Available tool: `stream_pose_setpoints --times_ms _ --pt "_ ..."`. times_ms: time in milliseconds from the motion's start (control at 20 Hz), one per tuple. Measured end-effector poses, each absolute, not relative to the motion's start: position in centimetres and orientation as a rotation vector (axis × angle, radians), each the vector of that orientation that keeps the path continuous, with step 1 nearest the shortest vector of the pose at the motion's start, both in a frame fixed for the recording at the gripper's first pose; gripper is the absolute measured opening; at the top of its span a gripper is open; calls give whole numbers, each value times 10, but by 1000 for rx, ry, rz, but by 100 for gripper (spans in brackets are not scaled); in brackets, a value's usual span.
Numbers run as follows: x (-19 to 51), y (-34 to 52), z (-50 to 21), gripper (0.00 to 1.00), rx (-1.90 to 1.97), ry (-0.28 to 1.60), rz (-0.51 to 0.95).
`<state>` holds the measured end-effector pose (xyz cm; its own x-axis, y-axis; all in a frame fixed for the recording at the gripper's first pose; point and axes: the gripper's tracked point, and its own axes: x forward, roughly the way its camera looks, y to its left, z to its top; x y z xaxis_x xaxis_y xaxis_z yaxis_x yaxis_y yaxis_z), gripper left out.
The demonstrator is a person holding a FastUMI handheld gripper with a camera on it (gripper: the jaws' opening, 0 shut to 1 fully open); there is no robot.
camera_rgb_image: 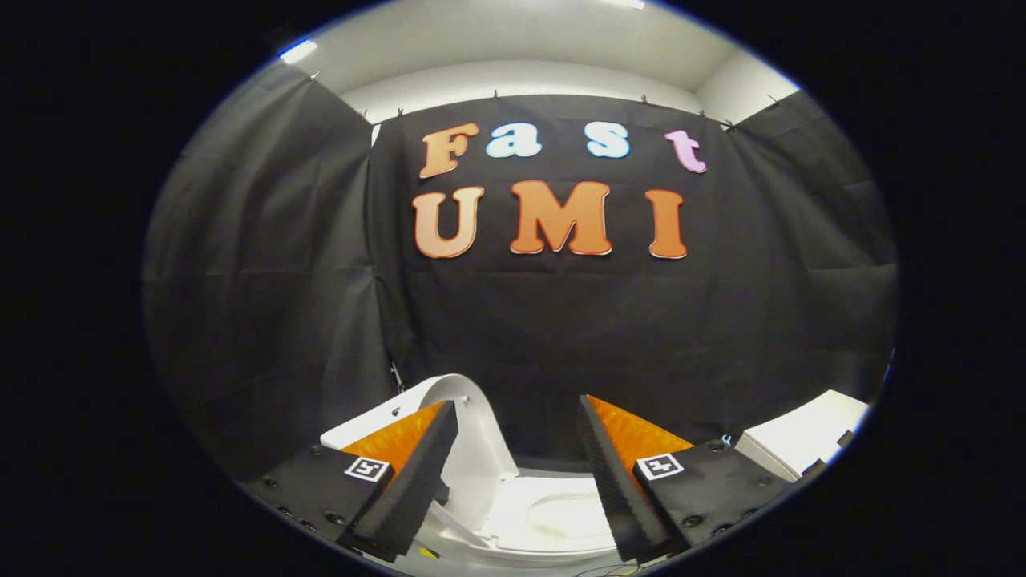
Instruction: Open the toilet lid.
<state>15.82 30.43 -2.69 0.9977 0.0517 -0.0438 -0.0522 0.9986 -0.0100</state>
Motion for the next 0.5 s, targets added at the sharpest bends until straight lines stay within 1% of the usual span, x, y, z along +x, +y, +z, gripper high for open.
stream_pose_setpoints --times_ms 200,500 --pt "133 229 -2 96 13 8 -4" --pt "90 134 -5 96 -28 14 -31"
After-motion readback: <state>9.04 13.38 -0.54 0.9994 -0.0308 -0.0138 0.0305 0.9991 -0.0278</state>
